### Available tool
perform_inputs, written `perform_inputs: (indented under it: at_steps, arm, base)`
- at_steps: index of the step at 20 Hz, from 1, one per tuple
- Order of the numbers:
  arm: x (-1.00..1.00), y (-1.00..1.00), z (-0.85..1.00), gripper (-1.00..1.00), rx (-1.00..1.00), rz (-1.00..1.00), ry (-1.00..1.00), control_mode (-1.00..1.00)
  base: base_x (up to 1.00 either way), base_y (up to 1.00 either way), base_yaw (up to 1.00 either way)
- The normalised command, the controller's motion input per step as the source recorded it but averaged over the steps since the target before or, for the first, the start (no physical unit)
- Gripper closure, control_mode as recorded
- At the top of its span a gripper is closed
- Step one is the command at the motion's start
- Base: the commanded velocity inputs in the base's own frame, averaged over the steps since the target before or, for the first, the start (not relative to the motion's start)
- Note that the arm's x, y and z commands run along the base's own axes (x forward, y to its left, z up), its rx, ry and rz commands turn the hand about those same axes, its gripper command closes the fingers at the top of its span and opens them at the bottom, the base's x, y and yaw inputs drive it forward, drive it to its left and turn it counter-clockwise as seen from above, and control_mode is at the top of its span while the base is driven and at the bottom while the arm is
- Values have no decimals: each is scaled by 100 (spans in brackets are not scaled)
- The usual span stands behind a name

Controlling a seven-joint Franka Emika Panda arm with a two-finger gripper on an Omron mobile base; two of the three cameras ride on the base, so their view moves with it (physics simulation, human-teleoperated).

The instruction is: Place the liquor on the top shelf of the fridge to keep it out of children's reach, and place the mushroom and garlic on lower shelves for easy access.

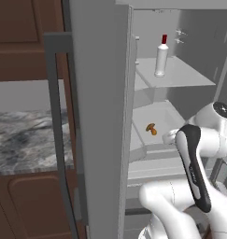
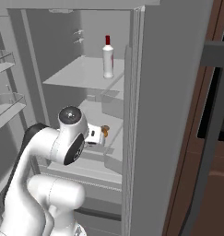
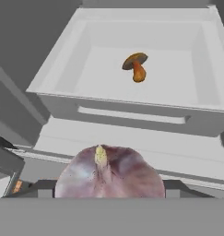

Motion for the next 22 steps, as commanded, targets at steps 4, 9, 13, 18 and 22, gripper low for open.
perform_inputs:
  at_steps: [4, 9, 13, 18, 22]
  arm:
    - [62, -25, -16, 100, 0, 0, 1, -100]
    - [70, -13, -20, 100, 0, 0, 0, -100]
    - [73, -8, -23, 100, 0, 0, 0, -100]
    - [80, -13, -28, 100, 1, 0, 0, -100]
    - [86, -28, -34, 100, 3, 0, 1, -100]
  base:
    - [0, 0, 0]
    - [0, 0, 0]
    - [0, 0, 0]
    - [0, 0, 0]
    - [0, 0, 0]
